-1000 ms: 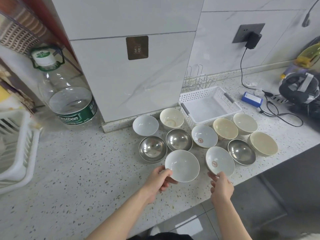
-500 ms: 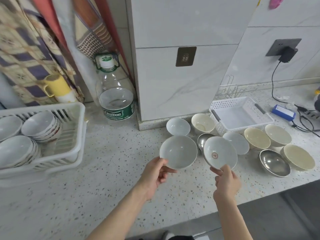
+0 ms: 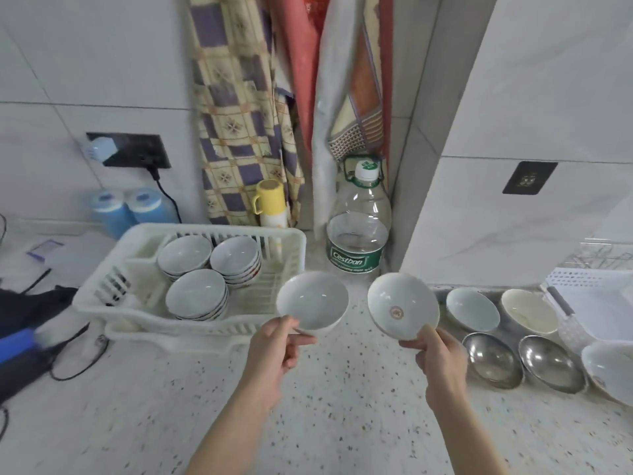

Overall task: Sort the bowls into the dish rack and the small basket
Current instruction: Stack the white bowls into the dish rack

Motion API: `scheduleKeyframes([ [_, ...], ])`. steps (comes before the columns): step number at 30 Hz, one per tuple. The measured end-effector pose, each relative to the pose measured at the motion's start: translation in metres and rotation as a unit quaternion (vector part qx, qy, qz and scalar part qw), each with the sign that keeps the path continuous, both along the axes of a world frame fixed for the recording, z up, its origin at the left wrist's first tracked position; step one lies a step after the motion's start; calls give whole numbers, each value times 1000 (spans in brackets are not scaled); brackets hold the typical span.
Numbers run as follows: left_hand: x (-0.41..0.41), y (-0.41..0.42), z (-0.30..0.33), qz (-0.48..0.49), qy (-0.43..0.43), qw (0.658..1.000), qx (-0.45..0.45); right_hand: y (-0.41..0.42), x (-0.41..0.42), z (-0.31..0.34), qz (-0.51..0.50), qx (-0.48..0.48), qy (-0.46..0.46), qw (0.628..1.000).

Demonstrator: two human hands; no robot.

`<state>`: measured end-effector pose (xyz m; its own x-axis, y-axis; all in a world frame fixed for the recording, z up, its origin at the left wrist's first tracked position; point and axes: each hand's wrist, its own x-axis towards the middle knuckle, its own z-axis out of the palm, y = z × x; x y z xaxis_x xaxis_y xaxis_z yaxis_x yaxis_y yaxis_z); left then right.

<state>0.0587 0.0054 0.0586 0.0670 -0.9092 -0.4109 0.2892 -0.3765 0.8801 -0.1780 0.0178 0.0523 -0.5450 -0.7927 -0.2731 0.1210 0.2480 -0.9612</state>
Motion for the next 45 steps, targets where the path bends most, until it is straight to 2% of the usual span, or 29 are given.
scheduleKeyframes([
  [7, 94, -9, 2, 114, 25, 993, -12, -52, 82, 25, 183, 0, 90, 979],
  [15, 170, -35, 4, 168, 10, 985, -28, -98, 157, 29, 282, 46, 228, 931],
  [18, 184, -45, 0, 171, -19, 984, -43, -111, 169, 30, 295, 84, 308, 901],
  [23, 199, -65, -14, 214, -67, 973, -59, -118, 179, 28, 315, 131, 348, 873],
  [26, 207, -80, -20, 236, -128, 959, -91, -121, 185, 25, 316, 154, 355, 866],
  [30, 211, -92, -22, 236, -202, 942, -128, -131, 199, 23, 326, 182, 430, 822],
  [35, 219, -105, -22, 225, -216, 941, -135, -139, 217, 13, 319, 202, 506, 776],
  [40, 232, -107, -27, 212, -246, 939, -115, -139, 232, -4, 324, 210, 512, 767],
  [45, 240, -116, -31, 220, -202, 949, -99, -134, 238, -24, 314, 218, 526, 760],
])
